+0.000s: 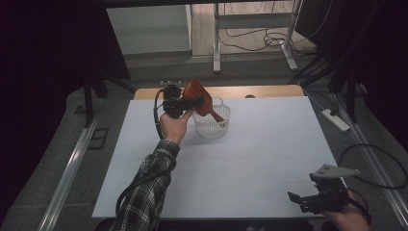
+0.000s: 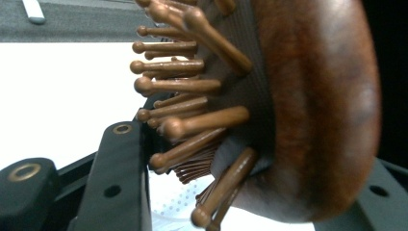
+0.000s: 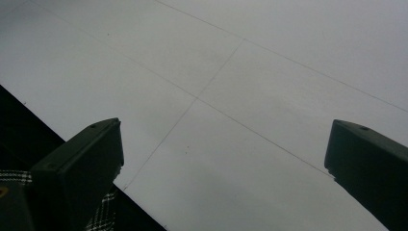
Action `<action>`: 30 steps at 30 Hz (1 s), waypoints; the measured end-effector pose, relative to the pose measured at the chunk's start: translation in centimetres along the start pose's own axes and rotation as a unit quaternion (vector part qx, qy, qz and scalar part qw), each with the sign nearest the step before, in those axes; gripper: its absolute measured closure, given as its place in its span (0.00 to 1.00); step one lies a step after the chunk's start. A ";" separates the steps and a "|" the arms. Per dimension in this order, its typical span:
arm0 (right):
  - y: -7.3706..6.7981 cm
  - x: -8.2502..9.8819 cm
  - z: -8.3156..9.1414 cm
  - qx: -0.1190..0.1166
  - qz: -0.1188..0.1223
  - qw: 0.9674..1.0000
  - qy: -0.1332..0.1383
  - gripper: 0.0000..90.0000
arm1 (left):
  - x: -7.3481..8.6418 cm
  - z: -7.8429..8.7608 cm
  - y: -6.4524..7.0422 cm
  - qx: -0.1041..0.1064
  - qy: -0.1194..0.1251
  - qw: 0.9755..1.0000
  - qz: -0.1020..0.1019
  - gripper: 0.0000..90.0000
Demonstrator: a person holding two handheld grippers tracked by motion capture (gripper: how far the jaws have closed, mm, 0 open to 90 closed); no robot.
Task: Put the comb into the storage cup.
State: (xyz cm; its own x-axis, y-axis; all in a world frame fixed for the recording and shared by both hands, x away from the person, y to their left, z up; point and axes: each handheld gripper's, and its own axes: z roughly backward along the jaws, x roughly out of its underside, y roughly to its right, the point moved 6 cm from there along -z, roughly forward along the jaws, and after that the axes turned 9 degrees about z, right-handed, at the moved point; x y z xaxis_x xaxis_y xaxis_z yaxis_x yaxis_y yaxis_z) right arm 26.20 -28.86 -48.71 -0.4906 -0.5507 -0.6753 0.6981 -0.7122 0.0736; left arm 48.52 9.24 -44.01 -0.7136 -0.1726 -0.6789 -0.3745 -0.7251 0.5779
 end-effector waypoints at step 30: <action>0.0 0.0 -0.1 -0.001 0.000 1.000 -0.004 0.00 | 2.0 -1.4 -1.5 -0.017 -0.005 0.999 0.035 0.57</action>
State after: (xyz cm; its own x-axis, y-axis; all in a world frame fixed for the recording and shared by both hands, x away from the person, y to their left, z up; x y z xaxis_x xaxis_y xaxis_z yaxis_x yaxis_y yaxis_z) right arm 26.23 -28.84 -48.79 -0.4945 -0.5545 -0.6693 0.6998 -0.7108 0.0718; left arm 48.50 9.05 -46.93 -0.7425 -0.2171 -0.6337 -0.3038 -0.7340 0.6074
